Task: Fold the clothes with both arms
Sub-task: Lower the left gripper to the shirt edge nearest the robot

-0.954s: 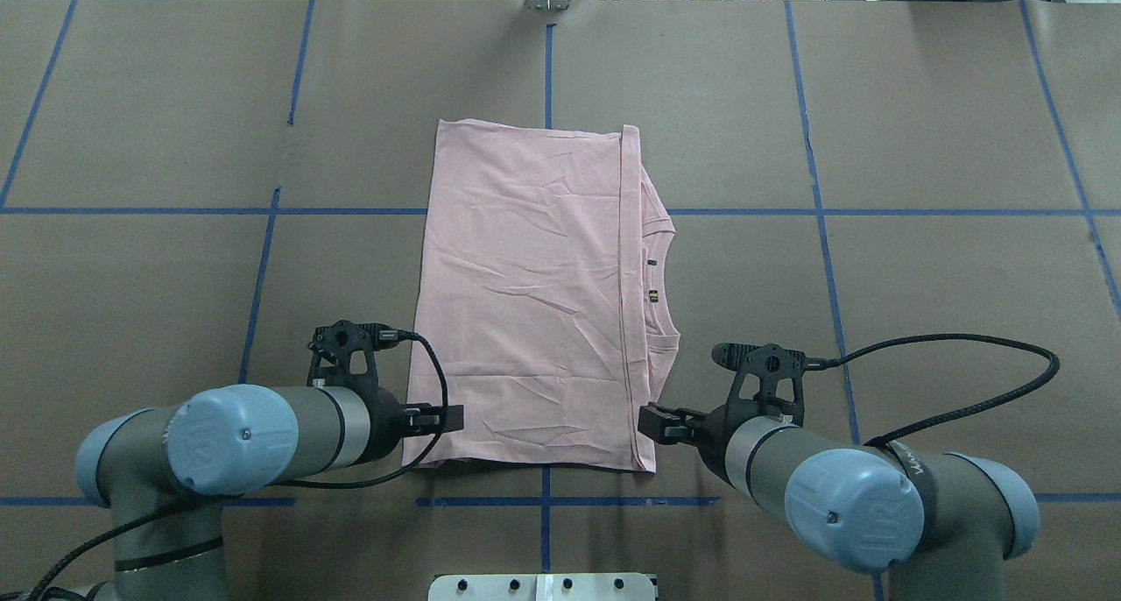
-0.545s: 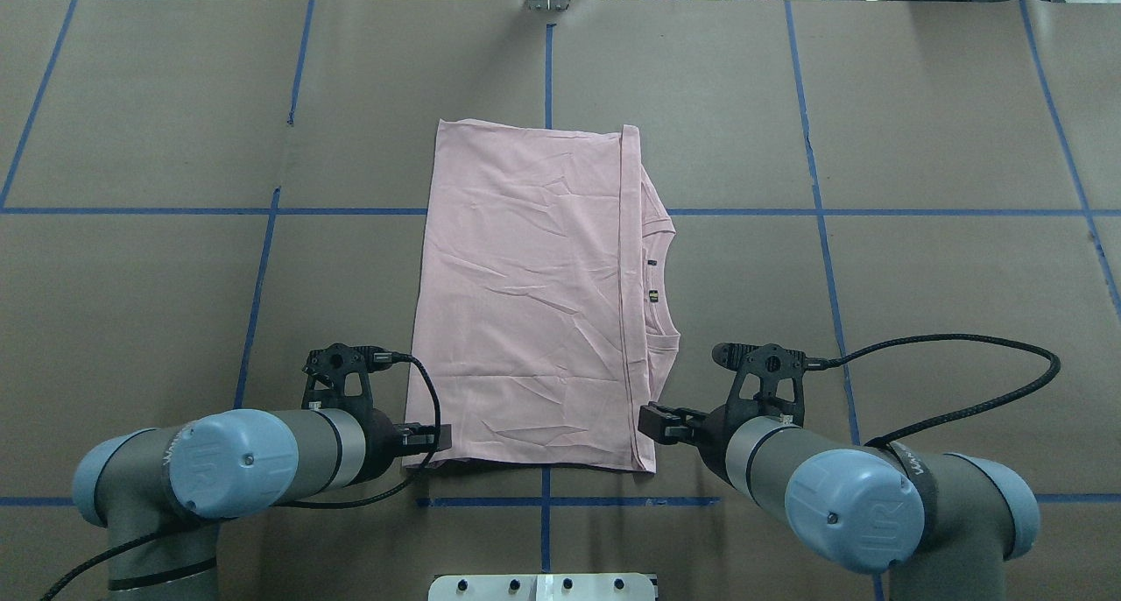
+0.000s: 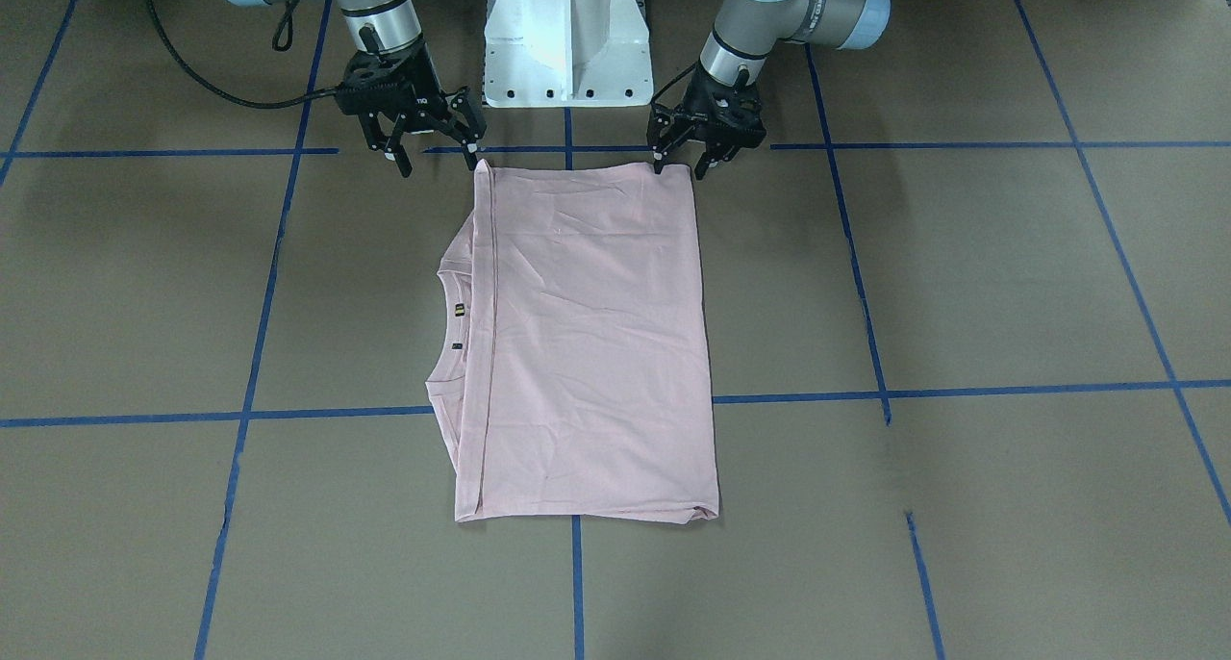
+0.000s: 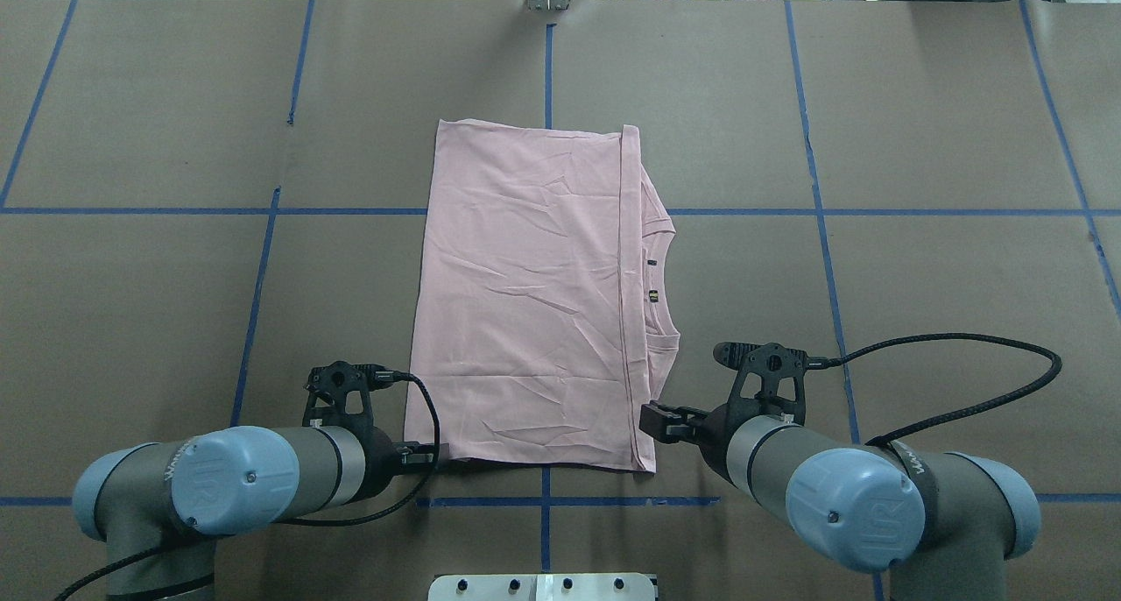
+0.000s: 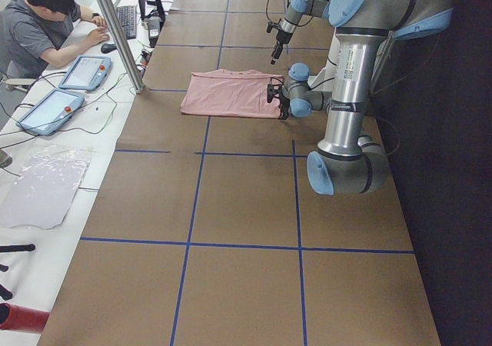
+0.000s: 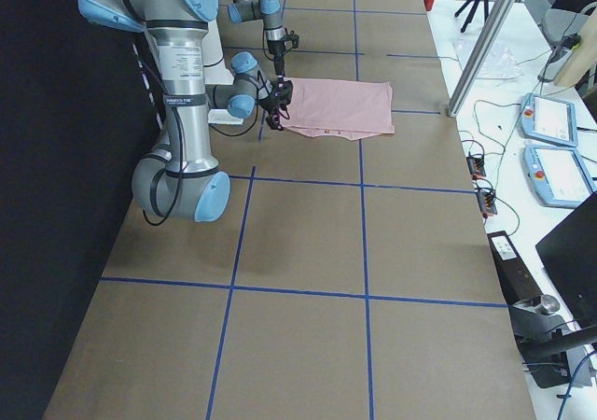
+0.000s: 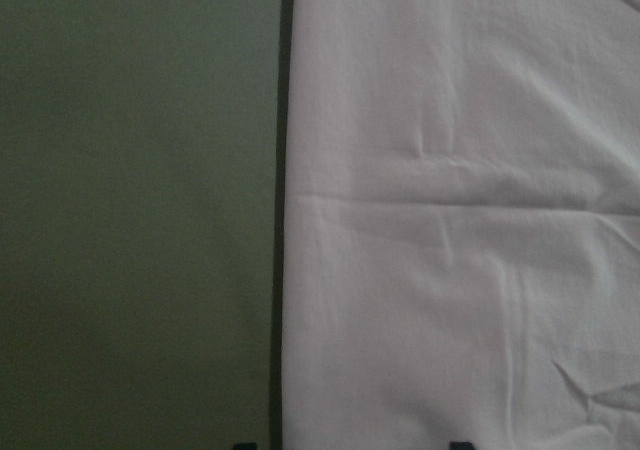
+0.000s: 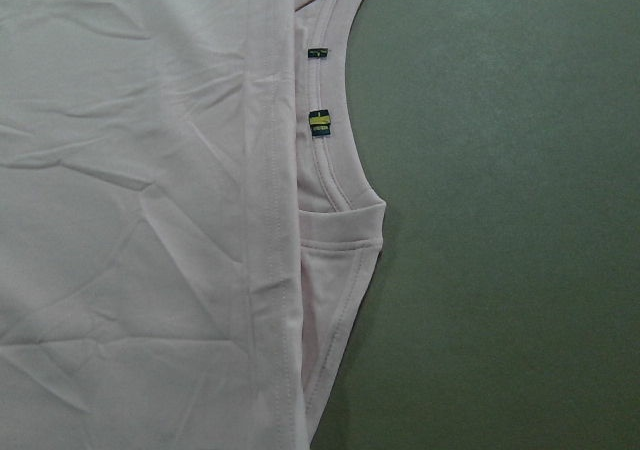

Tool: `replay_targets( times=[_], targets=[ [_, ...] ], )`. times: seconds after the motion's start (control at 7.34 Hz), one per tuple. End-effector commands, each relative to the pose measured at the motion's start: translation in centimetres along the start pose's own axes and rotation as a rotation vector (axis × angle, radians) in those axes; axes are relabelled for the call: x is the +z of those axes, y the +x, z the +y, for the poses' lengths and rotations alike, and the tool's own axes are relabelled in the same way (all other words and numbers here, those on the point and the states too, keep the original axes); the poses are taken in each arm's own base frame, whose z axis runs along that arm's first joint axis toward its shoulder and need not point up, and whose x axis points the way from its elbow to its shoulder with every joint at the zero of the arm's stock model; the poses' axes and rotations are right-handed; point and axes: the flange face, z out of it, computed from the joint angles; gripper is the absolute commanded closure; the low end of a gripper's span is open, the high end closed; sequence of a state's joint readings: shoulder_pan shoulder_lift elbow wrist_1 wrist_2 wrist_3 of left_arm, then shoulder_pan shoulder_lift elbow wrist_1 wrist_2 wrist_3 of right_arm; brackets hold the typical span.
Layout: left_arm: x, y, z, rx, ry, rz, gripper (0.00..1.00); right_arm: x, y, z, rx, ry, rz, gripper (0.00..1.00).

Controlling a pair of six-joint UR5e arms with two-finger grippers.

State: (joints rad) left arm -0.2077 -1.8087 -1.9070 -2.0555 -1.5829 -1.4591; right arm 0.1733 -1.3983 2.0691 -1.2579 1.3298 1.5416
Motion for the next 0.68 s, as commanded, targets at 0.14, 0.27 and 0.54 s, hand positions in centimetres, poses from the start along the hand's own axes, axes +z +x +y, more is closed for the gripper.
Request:
replay_targets(
  times=[0.14, 0.27, 0.54],
  targets=[
    [0.16, 0.03, 0.38, 0.001, -0.006, -0.001, 0.45, -0.02, -0.05, -0.02, 0.0, 0.001, -0.001, 0.0],
    [0.16, 0.03, 0.38, 0.001, -0.006, -0.001, 0.45, -0.02, -0.06, 0.06, -0.001, 0.0, -0.001, 0.0],
    [0.09, 0.07, 0.36, -0.006, -0.005, 0.0, 0.65, -0.02, -0.06, 0.07, -0.001, -0.001, -0.001, 0.0]
  ],
)
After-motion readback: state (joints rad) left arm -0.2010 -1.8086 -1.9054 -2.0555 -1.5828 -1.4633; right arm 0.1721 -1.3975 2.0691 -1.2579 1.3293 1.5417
